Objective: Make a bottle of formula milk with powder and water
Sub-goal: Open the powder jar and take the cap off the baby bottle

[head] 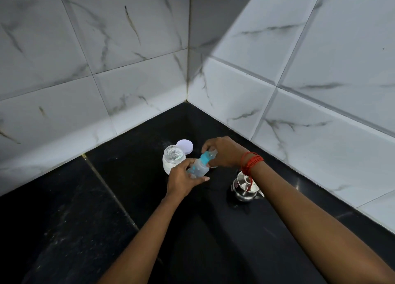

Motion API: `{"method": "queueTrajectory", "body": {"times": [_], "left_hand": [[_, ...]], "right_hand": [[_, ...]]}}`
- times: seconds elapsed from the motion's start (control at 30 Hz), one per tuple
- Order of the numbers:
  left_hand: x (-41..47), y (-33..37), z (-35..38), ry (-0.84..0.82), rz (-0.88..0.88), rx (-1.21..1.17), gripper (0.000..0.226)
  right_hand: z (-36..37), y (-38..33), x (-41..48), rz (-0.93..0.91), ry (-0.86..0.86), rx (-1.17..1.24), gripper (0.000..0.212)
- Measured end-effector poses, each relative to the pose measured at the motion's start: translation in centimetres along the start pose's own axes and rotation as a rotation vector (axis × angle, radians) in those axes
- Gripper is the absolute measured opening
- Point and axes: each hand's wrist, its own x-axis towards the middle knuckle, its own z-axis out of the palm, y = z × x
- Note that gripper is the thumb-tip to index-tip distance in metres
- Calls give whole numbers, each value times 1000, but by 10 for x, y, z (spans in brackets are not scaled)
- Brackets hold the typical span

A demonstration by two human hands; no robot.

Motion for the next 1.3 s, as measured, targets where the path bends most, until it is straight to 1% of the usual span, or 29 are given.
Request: {"method": "queueTrajectory", "body": {"times": [0.07,0.13,0.23,0.37,0.47,0.67,0.8,0.9,0.97,1.0,1.07,1.13,1.17,1.23,1.3], "left_hand": [[0,-11,5,18,-14,-29,57],[1,-24,11,43,-30,-60,61],[2,-38,20,55,-52,-114,62],[6,-45,32,39,-43,-154,60],[9,-49,39,21,-28,-156,60],[13,-56,45,-3,-15,-134,63],[13,-58,39,23,-11,-137,66],[8,-56,38,-9,31,-122,72],[2,-60,35,-32,37,-91,72],[-2,-65,32,-25,29,-70,70],[-10,-78,20,25,7,-15,59],[-17,-89,0,106,-27,17,45],[-19,-93,-10,153,-54,20,40],[-21,-97,-32,242,-96,33,35],[-17,-96,-49,308,-99,52,41]], "right_hand": [[-4,4,1,1,32,40,39],[-2,15,7,43,75,42,41],[10,38,18,146,108,-64,40],[34,60,30,305,48,-174,34],[49,67,37,387,-13,-214,38],[62,76,49,437,-107,-271,41],[70,66,59,422,-164,-265,46],[70,68,58,451,-198,-253,52],[64,70,54,471,-198,-247,53],[59,70,54,471,-160,-247,49],[46,66,55,444,-19,-269,39],[32,58,61,346,137,-278,38],[27,51,65,274,182,-257,38],[21,32,75,125,206,-175,31],[21,10,83,19,188,-87,21]]}}
